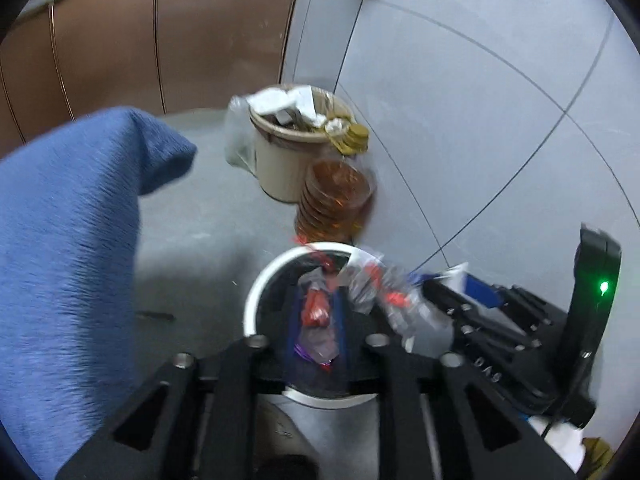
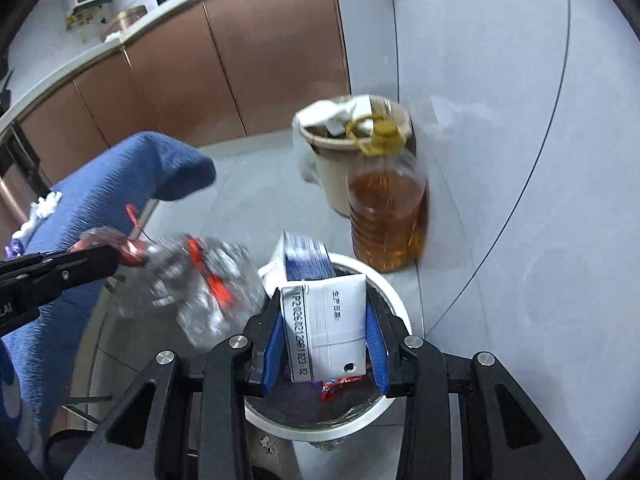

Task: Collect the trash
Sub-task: 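Carry the wrappers and carton to the bin and open both tools, then return both tools to the purple gloves and tissues on the towel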

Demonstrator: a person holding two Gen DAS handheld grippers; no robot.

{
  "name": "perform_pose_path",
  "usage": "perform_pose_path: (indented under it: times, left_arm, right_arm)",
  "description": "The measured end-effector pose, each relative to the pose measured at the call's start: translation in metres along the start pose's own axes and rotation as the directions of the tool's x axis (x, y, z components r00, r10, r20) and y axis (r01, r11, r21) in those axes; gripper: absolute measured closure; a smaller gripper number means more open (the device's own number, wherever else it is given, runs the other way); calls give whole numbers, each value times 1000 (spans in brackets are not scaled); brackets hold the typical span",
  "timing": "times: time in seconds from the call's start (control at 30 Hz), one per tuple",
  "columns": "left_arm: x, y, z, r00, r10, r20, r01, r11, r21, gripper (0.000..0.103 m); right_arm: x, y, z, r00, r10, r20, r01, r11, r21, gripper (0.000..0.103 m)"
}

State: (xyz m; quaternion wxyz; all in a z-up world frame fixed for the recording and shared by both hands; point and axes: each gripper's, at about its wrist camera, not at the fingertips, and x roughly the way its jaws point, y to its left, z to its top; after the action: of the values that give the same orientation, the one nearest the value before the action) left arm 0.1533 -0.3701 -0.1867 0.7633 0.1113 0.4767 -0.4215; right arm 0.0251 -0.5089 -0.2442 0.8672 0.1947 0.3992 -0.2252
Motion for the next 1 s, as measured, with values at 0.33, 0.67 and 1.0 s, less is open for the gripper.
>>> perform_pose_path:
  times: [0.33,0.67,1.0]
  left_arm:
    - [-23,-2,-3,998,10,62,-10,1000,-4,48]
    - [-102,20,-17,977,77,199,-66,996,-58,43]
    - [-191,56,-61,937,160,311,-114,981,-160,40]
  right_arm:
    - [-1,1,0,1000,-13,3,13,1000,-9,54]
    - [-49,37,12,995,46,92,-40,997,-73,44]
    - [-111,91,18,976,130,172,-101,980,-169,41]
